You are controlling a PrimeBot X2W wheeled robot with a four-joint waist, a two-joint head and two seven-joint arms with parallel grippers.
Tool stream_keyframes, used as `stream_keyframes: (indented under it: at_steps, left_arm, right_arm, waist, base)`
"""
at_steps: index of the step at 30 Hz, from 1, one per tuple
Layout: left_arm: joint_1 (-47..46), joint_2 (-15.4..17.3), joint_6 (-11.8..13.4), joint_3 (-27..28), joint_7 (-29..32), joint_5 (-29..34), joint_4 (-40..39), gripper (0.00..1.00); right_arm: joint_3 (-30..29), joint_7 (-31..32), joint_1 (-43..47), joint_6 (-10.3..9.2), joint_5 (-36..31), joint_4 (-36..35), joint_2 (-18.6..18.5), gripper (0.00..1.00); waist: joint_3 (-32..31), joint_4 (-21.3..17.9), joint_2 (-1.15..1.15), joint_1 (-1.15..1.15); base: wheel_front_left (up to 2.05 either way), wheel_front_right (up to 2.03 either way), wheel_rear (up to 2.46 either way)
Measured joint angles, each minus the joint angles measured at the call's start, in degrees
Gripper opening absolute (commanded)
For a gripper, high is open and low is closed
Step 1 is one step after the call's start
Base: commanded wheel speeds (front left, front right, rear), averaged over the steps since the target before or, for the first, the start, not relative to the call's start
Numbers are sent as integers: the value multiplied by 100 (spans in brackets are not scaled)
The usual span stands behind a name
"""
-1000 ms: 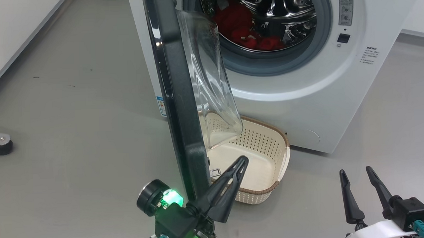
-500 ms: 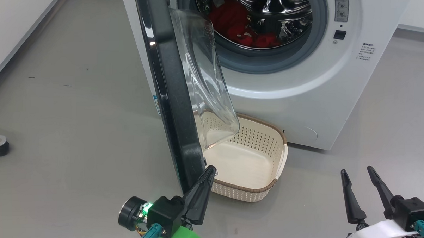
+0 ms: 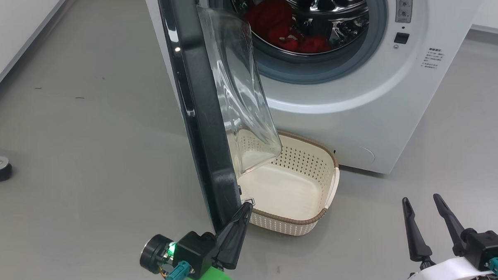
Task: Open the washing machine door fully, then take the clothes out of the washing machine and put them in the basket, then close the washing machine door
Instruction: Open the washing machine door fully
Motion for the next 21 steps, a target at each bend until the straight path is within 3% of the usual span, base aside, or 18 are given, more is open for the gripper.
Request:
stream_keyframes:
  at_steps: [21]
  left_arm:
    - [36, -80, 322, 344, -360, -134, 190, 0]
  right_arm:
    - [-134, 0, -75, 8, -31, 4, 8, 100]
  waist:
    - [70, 196, 0, 0]
  base:
    - [0, 0, 0]
